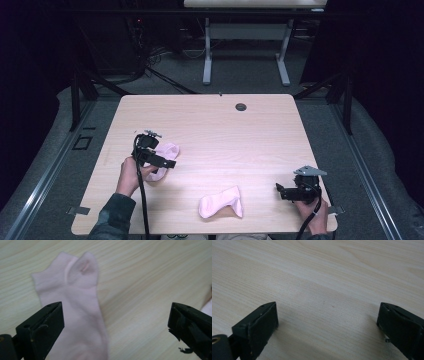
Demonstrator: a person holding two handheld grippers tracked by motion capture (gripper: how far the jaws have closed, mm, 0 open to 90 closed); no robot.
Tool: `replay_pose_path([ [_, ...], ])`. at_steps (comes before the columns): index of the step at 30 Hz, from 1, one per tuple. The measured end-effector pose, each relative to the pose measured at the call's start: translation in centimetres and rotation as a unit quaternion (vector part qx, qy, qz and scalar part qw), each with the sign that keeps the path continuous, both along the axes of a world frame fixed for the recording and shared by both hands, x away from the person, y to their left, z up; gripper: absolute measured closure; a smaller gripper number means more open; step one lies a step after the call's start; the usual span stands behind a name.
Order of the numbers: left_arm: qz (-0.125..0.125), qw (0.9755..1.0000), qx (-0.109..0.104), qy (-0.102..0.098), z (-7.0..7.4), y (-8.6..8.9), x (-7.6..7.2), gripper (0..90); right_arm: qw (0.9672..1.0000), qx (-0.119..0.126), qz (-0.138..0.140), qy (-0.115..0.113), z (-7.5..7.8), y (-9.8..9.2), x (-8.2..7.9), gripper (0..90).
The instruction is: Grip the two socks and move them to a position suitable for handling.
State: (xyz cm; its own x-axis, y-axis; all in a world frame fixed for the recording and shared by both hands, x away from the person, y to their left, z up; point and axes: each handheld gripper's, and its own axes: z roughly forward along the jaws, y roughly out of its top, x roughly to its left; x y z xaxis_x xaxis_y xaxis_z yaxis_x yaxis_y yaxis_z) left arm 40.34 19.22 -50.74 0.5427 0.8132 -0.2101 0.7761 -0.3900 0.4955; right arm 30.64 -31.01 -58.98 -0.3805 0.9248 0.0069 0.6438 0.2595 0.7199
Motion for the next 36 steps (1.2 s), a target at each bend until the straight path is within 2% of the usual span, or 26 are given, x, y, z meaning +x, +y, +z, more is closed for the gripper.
replay_pose_path([
  [4, 0.023, 0.9995, 0.018, 0.010, -0.6, 0.5, 1.2, 7.2, 1.0000, -0.001, 0.000, 0.000, 0.0, 0.0, 0.0, 2.9],
  [8, 0.035, 0.9988, 0.026, 0.021, -1.6, 0.5, 2.0, 16.2, 1.0000, -0.001, 0.000, 0.000, 0.0, 0.0, 0.0, 2.9],
  [10, 0.041, 0.9985, 0.026, 0.023, -2.1, 0.5, 2.3, 18.1, 1.0000, -0.001, 0.000, 0.000, 0.0, 0.0, 0.0, 2.9],
  [12, 0.048, 0.9981, 0.032, 0.023, -2.3, 0.4, 2.5, 23.6, 1.0000, 0.000, 0.000, 0.000, 0.0, 0.0, 0.0, 2.9],
  [16, 0.049, 0.9974, 0.045, 0.029, -2.7, 0.1, 2.8, 36.7, 1.0000, -0.001, 0.000, 0.000, 0.0, 0.0, 0.0, 3.0],
  [26, 0.054, 0.9948, 0.067, 0.054, -3.7, -0.2, 3.4, 50.4, 1.0000, -0.001, 0.000, 0.001, 0.0, 0.0, 0.0, 3.2],
  [35, 0.064, 0.9928, 0.087, 0.051, -4.2, -0.3, 3.4, 66.8, 1.0000, -0.003, 0.001, 0.000, 0.0, -0.1, 0.0, 3.5],
  [36, 0.064, 0.9926, 0.090, 0.050, -4.2, -0.2, 3.4, 70.8, 1.0000, -0.002, 0.001, 0.000, 0.0, -0.1, 0.0, 3.5],
])
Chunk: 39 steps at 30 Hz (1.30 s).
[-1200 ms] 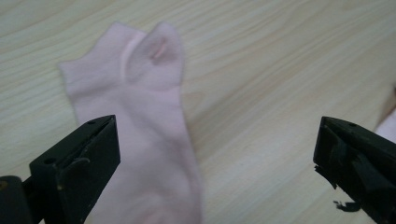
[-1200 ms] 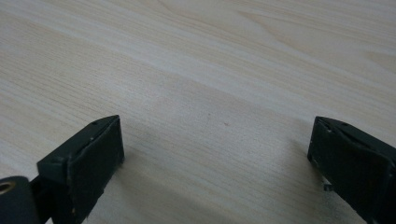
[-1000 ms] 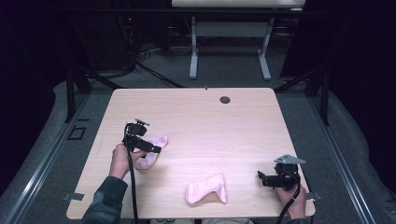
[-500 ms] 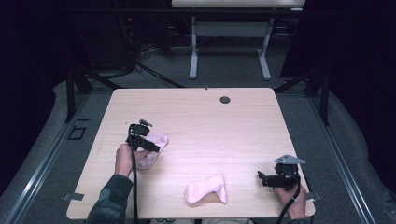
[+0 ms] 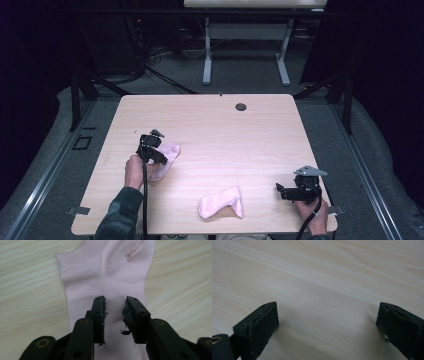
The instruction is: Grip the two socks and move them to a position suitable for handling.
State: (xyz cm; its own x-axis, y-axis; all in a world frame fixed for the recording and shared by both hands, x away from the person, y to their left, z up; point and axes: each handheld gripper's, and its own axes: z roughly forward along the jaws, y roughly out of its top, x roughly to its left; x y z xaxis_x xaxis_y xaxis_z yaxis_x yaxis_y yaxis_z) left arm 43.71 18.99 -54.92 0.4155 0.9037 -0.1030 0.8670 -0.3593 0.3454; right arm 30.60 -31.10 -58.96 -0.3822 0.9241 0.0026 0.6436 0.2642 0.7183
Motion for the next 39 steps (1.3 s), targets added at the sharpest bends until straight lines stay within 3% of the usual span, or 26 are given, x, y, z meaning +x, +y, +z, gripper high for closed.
replay_pose_path([
  [3, 0.001, 0.9999, 0.009, -0.006, 0.0, 0.1, 0.0, 77.5, 1.0000, 0.000, 0.000, 0.000, 0.0, 0.0, 0.0, 3.5],
  [7, 0.007, 0.9999, 0.004, -0.015, -0.2, 0.6, -0.1, 85.6, 1.0000, 0.001, -0.002, -0.001, 0.0, 0.0, 0.0, 3.6],
  [12, 0.006, 0.9998, -0.006, -0.016, -0.2, 0.8, 0.0, 85.0, 1.0000, 0.001, -0.003, -0.001, 0.0, 0.0, 0.0, 3.6],
  [17, 0.016, 0.9988, -0.017, -0.044, 0.7, 0.7, 0.3, 44.6, 1.0000, 0.001, -0.003, 0.000, 0.0, 0.0, 0.0, 3.6],
  [19, 0.014, 0.9988, -0.005, -0.047, 0.7, 0.5, 0.5, 41.7, 1.0000, 0.000, -0.003, 0.000, 0.0, 0.0, 0.0, 3.7],
  [21, 0.008, 0.9992, 0.002, -0.039, 0.5, 0.2, 0.7, 35.2, 1.0000, 0.000, -0.003, -0.001, 0.0, 0.0, 0.0, 3.7],
  [23, 0.009, 0.9995, 0.002, -0.031, 0.1, 0.0, 0.8, 34.6, 1.0000, 0.001, -0.003, -0.001, 0.0, 0.0, 0.0, 3.7],
  [27, 0.005, 0.9996, 0.007, -0.025, -0.3, -0.2, 0.9, 38.6, 1.0000, 0.000, -0.003, 0.000, 0.0, 0.0, 0.0, 3.7],
  [32, 0.007, 0.9987, 0.031, -0.040, -0.4, -0.5, 0.7, 49.9, 1.0000, 0.001, -0.004, 0.000, 0.0, 0.0, 0.0, 3.8],
  [36, 0.010, 0.9986, 0.032, -0.041, -0.3, -0.4, 0.6, 55.8, 1.0000, 0.001, -0.005, -0.001, 0.0, 0.0, 0.0, 3.9],
  [39, 0.010, 0.9984, 0.032, -0.045, -0.3, -0.3, 0.6, 66.0, 1.0000, 0.001, -0.005, -0.001, 0.0, 0.0, 0.0, 4.0],
])
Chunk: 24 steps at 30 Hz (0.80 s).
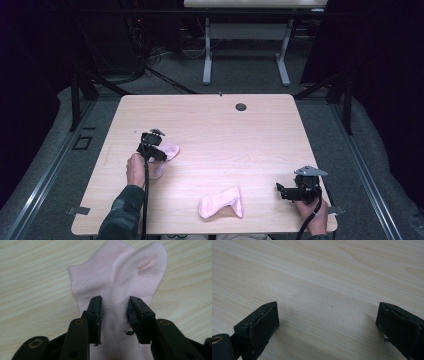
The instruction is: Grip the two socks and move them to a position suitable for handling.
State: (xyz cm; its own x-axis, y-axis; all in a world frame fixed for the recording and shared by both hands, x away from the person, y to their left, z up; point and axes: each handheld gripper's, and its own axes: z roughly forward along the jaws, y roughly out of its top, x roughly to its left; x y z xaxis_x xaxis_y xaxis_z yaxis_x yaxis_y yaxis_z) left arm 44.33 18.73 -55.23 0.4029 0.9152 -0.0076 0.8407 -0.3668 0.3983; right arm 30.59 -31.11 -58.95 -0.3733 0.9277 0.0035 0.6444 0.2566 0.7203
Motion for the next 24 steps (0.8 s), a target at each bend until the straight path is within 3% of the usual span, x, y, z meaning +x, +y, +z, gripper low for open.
replay_pose_path([
  [8, -0.004, 0.9999, -0.016, -0.004, 0.0, 0.7, 0.0, 84.9, 1.0000, 0.001, 0.001, 0.000, 0.0, 0.0, 0.0, 4.0],
  [16, -0.023, 0.9982, -0.053, -0.017, 1.2, 1.0, -0.9, 86.5, 1.0000, 0.000, 0.000, 0.000, 0.0, 0.0, 0.0, 4.0],
  [24, -0.056, 0.9943, -0.083, -0.035, 3.0, 0.1, -2.0, 86.6, 1.0000, 0.001, 0.000, 0.000, 0.0, 0.0, 0.0, 4.1],
])
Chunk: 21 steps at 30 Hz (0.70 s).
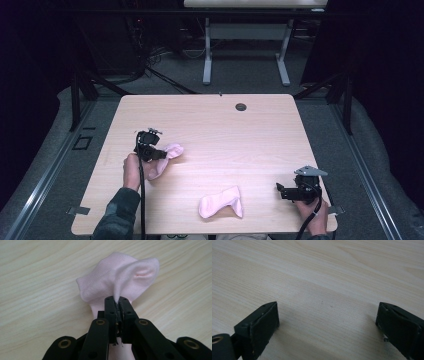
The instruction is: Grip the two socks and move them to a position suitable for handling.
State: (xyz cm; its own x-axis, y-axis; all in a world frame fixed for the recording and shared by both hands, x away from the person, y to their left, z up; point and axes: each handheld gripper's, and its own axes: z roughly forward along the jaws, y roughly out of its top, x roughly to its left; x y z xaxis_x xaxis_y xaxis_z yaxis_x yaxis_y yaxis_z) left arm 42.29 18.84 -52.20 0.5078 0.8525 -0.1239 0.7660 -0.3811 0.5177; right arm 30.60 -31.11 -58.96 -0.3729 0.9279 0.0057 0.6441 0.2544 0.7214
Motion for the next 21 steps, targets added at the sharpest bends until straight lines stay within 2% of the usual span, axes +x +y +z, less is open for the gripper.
replay_pose_path([
  [5, -0.030, 0.9994, -0.015, -0.012, 1.1, -1.5, -0.7, 86.7, 1.0000, 0.000, 0.000, 0.000, 0.0, 0.0, 0.0, 4.1],
  [10, -0.065, 0.9973, -0.025, -0.025, 2.1, -3.9, -1.4, 86.7, 1.0000, 0.000, 0.000, 0.000, 0.0, 0.0, 0.0, 4.1],
  [21, -0.136, 0.9896, -0.044, -0.020, 2.3, -9.9, -1.4, 86.7, 1.0000, 0.000, 0.000, 0.000, 0.0, 0.0, 0.0, 4.2],
])
